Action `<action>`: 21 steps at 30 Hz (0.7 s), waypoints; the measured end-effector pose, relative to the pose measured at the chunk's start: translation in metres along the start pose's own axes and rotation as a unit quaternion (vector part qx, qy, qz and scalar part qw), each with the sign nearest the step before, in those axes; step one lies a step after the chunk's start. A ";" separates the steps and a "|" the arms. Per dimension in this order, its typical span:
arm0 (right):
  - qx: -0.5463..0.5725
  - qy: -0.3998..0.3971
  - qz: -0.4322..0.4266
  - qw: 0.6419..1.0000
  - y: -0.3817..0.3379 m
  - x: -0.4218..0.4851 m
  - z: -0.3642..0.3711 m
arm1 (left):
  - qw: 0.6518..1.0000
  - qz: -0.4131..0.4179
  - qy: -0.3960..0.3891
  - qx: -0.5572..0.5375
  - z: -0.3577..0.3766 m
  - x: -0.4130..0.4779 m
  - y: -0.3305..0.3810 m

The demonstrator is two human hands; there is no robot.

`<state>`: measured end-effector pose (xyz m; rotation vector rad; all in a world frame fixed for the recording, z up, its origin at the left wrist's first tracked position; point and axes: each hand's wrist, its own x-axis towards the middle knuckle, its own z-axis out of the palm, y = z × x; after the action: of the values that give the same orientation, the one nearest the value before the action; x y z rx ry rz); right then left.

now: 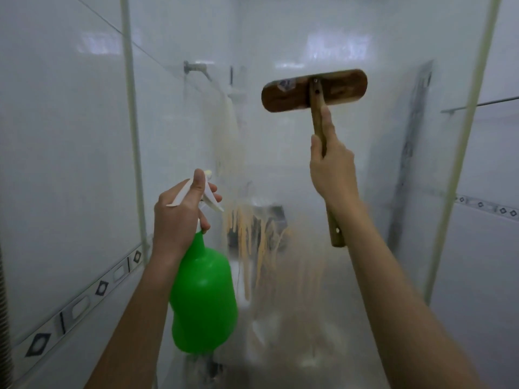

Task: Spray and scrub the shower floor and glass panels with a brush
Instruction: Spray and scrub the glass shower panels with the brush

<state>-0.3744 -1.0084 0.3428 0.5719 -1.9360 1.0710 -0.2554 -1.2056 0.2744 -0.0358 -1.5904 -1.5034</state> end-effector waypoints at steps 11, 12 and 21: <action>0.003 -0.002 0.003 1.000 0.028 -0.009 -0.020 | 1.000 0.004 -0.030 -0.004 0.035 -0.003 -0.004; 0.012 0.016 0.000 1.000 0.023 0.016 -0.032 | 1.000 0.003 -0.030 -0.007 0.037 -0.004 -0.004; -0.008 0.007 0.017 1.000 0.083 -0.081 -0.023 | 0.999 -0.010 -0.050 -0.013 0.057 -0.016 -0.010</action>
<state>-0.3784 -0.9447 0.2431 0.5233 -1.9456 1.0769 -0.2848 -1.1533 0.2663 -0.1117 -1.6544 -1.5596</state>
